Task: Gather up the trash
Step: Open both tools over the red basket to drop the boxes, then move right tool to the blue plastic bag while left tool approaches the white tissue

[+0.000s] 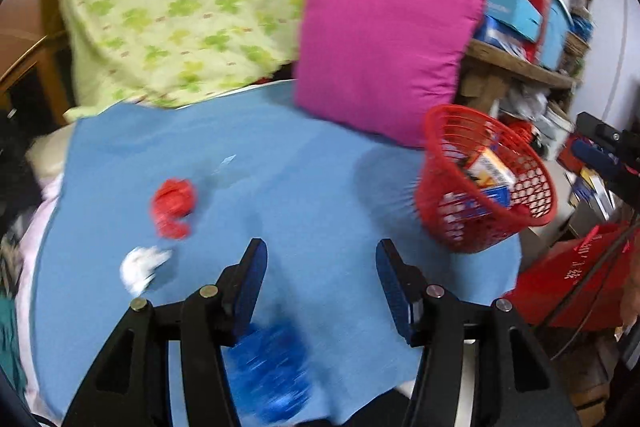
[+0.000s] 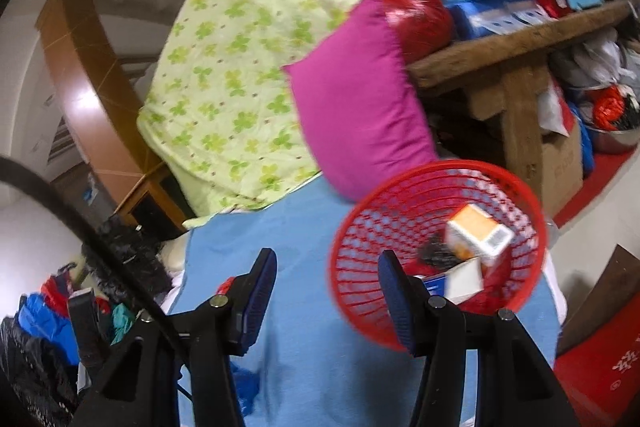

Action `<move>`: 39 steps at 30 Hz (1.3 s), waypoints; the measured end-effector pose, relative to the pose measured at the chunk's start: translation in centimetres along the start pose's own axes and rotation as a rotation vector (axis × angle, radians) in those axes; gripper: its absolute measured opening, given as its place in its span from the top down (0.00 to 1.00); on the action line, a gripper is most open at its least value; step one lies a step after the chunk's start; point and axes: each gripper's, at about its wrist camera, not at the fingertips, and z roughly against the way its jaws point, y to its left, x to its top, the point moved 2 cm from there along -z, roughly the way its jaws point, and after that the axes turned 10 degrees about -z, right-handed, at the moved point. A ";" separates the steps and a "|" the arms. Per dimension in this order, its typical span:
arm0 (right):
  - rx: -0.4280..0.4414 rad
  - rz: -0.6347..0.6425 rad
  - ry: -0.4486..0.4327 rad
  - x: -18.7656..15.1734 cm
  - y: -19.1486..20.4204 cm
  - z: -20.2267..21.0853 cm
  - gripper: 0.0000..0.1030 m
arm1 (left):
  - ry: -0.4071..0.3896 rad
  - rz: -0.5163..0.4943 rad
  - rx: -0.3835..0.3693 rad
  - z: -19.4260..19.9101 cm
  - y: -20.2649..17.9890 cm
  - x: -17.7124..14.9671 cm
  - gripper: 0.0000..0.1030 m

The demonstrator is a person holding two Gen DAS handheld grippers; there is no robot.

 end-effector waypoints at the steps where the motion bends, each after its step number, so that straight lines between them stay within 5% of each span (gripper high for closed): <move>1: 0.008 0.016 0.009 -0.5 1.1 0.0 0.44 | -0.003 0.021 0.018 0.9 1.4 -1.0 0.44; 10: 0.073 0.180 0.188 -7.0 10.9 -2.6 0.36 | -0.005 0.224 0.228 7.1 13.8 -9.7 0.44; 16: 0.103 0.235 0.414 -14.1 14.3 -7.8 0.36 | 0.043 0.367 0.365 9.5 20.5 -16.2 0.44; 28: -0.081 0.139 0.690 -22.8 10.1 -17.5 0.36 | 0.104 0.409 0.329 7.6 21.6 -20.0 0.44; 37: -0.081 0.116 0.734 -25.7 10.3 -21.7 0.37 | 0.123 0.380 0.285 6.4 20.7 -19.7 0.44; 39: -0.067 0.154 0.719 -25.8 11.1 -21.9 0.46 | 0.127 0.381 0.283 6.2 20.8 -19.6 0.44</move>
